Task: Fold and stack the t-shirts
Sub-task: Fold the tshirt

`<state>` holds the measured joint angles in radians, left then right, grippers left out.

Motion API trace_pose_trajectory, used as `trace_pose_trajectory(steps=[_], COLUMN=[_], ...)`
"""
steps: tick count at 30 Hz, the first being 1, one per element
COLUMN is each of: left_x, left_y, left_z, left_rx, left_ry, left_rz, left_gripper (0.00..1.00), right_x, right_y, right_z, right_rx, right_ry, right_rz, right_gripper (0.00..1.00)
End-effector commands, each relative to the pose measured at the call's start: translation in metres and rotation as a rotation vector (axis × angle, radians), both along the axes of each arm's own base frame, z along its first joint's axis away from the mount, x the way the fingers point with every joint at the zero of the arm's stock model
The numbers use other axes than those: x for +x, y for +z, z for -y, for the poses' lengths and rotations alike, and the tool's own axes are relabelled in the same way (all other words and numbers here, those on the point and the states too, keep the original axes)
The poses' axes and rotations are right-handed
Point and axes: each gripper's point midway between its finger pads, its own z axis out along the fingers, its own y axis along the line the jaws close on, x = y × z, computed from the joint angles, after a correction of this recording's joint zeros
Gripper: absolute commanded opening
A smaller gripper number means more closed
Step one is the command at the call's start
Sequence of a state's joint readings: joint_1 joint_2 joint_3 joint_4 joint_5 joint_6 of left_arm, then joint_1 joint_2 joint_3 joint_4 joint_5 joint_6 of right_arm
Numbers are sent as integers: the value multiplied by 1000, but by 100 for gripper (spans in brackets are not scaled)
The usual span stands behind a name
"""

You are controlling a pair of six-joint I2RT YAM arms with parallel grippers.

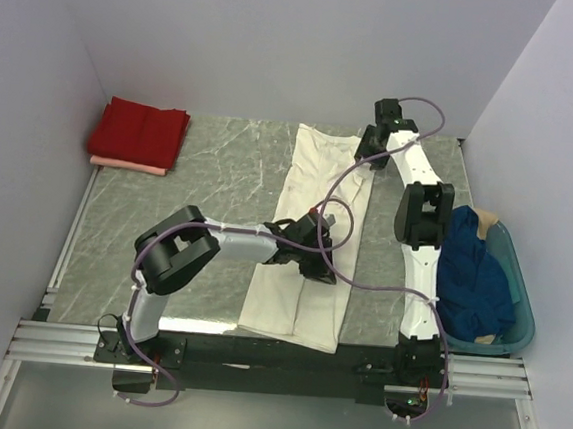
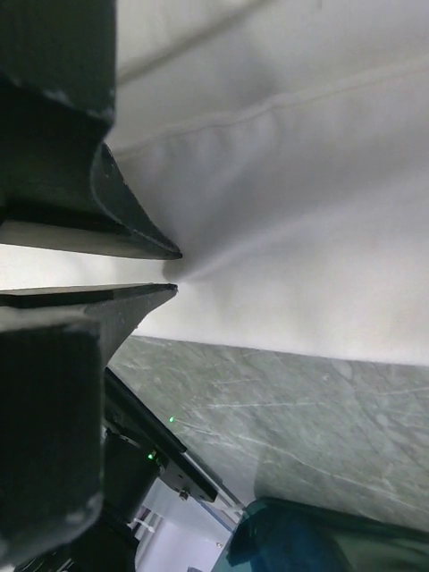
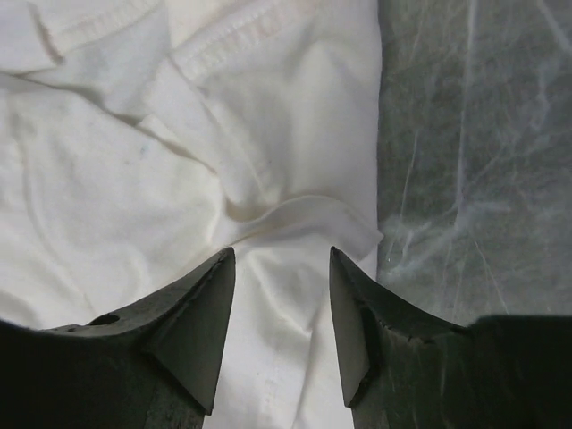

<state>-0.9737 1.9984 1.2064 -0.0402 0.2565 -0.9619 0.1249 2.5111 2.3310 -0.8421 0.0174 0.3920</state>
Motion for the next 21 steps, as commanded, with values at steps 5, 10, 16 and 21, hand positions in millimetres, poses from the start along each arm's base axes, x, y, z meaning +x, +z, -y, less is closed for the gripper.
trace_pose_trajectory(steps=[5, 10, 16, 21], left_x=[20, 5, -27, -37], left_y=[66, 60, 36, 23], left_z=[-35, -65, -83, -95], left_rx=[-51, -2, 15, 10], left_ry=[61, 39, 46, 86], left_rz=[122, 137, 84, 45], left_gripper=[24, 21, 14, 13], right_x=[-30, -76, -94, -79], right_y=[145, 141, 95, 51], right_z=[-6, -15, -52, -77], right_rx=[72, 91, 111, 93], right_ry=[-15, -30, 22, 56], right_rz=[229, 247, 167, 99], right_gripper=[54, 54, 52, 51])
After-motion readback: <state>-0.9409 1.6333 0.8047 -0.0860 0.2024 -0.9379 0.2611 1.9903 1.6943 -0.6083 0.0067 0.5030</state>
